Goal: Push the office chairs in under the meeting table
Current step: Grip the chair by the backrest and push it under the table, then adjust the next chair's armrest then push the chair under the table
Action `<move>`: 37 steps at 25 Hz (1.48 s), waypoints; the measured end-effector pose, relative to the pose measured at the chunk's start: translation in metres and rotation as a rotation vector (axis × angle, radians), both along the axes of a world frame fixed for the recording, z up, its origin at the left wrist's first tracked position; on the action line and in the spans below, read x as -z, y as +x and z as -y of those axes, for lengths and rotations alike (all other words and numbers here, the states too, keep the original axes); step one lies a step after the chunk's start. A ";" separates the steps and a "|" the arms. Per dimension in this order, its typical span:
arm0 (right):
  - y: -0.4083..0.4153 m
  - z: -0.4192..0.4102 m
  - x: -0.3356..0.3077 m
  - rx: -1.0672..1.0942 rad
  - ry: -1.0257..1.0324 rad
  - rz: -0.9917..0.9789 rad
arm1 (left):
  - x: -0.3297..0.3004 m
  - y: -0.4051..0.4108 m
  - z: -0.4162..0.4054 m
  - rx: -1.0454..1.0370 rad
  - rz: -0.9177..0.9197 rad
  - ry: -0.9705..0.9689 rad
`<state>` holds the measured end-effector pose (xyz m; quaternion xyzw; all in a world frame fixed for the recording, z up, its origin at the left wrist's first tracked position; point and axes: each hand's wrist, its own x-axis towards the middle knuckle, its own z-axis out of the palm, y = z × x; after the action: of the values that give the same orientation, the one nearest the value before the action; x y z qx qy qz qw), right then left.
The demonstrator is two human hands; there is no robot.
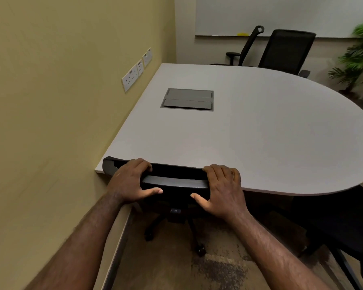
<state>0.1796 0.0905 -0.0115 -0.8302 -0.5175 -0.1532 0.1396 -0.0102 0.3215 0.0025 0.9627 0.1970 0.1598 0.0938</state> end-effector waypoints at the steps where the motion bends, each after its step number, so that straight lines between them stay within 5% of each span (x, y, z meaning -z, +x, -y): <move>1: 0.001 0.006 -0.002 0.014 0.010 -0.012 | -0.002 0.002 0.005 0.008 0.032 0.023; 21: 0.075 0.178 -0.054 0.467 0.098 -0.052 | -0.055 0.172 0.146 0.297 0.150 0.069; 37: 0.197 0.437 -0.031 0.702 0.077 -0.111 | -0.027 0.355 0.397 0.565 0.005 0.020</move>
<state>0.3769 -0.3467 0.0200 -0.9586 -0.1864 -0.1656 0.1376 0.3452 -0.0758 0.0291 0.9800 -0.0812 0.1316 0.1255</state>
